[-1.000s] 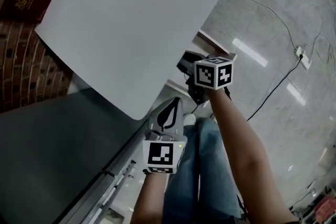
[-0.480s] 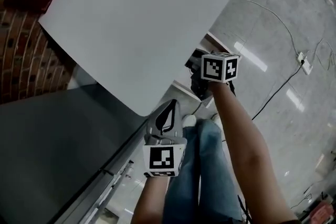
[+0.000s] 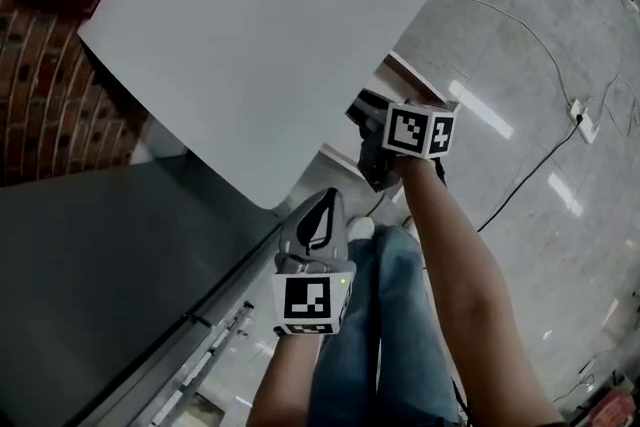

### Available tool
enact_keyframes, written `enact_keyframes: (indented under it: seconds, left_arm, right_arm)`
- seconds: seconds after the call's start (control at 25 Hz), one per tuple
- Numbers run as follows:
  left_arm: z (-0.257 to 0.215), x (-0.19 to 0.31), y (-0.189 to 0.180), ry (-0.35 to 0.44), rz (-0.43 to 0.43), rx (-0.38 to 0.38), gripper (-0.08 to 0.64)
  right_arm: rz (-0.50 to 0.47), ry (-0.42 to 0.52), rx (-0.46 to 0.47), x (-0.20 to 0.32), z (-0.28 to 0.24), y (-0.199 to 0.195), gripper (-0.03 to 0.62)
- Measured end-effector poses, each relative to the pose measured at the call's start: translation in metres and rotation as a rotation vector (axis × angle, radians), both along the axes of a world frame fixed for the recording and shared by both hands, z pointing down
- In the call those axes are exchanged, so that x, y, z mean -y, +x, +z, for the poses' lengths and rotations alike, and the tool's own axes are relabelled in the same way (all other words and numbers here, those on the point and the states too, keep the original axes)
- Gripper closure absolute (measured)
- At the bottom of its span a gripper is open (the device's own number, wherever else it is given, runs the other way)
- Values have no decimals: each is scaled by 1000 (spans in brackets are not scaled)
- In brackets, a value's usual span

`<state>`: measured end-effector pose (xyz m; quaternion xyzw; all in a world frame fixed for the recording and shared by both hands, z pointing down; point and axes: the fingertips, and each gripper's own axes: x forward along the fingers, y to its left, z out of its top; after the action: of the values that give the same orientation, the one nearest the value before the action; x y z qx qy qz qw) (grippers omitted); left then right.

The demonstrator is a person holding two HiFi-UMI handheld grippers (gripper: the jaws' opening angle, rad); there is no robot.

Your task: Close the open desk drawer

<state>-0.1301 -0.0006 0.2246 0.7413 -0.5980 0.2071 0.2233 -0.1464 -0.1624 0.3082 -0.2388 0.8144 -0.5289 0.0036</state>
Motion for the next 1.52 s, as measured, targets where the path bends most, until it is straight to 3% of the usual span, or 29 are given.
enact_keyframes:
  seconds: [0.36, 0.44, 0.48, 0.84, 1.04, 1.52]
  left_arm:
    - [5, 4, 17, -15, 7, -5, 561]
    - [6, 7, 25, -15, 14, -7, 561]
    - [7, 9, 30, -14, 16, -8, 560]
    - [14, 22, 79, -18, 48, -18, 561]
    - [24, 23, 103, -30, 58, -26, 561]
    - [56, 16, 116, -71, 109, -2, 561]
  right_arm:
    - [25, -22, -35, -26, 14, 61, 513]
    - [32, -23, -26, -33, 14, 80, 586]
    - [36, -22, -17, -36, 15, 90, 592]
    - [121, -54, -9, -53, 24, 175, 592]
    - [136, -95, -69, -72, 46, 205, 592]
    - [168, -245, -193, -118, 123, 228, 522]
